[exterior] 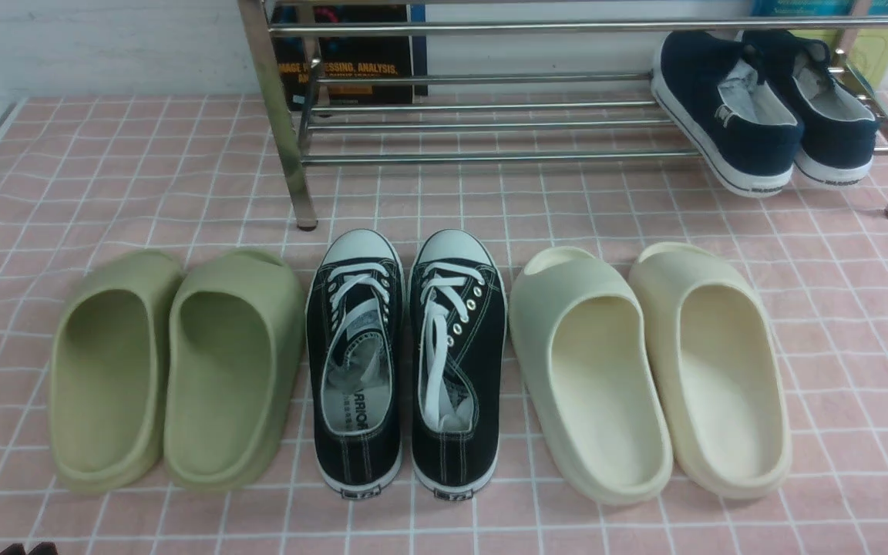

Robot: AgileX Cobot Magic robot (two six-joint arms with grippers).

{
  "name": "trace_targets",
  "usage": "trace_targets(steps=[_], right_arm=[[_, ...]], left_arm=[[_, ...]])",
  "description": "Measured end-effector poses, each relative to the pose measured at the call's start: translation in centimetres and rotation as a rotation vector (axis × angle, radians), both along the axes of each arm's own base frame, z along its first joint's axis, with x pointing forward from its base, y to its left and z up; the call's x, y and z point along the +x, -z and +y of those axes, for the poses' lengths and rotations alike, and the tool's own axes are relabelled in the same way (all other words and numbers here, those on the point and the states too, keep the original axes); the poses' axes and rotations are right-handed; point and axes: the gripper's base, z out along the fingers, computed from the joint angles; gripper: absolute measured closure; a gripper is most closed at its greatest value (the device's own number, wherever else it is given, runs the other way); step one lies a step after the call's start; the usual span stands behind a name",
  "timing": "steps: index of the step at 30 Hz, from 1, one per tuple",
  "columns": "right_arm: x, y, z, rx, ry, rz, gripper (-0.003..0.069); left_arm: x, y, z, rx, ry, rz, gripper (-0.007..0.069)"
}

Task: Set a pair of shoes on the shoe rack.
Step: Use the left arm to grab the shoe closest to it

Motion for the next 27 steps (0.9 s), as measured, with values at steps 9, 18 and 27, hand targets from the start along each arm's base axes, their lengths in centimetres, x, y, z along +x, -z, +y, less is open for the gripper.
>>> trace_targets(steps=[9,18,27], right_arm=[[0.00,0.00,0.00,0.000,0.000,0.000,0.0432],[0.00,0.00,0.00,0.000,0.000,0.000,0.0432],[0.00,0.00,0.00,0.000,0.000,0.000,0.0428]], left_arm=[[0.00,0.00,0.00,0.000,0.000,0.000,0.0458],[0.00,0.00,0.00,0.000,0.000,0.000,0.0452],[0.00,0.00,0.00,0.000,0.000,0.000,0.0442]])
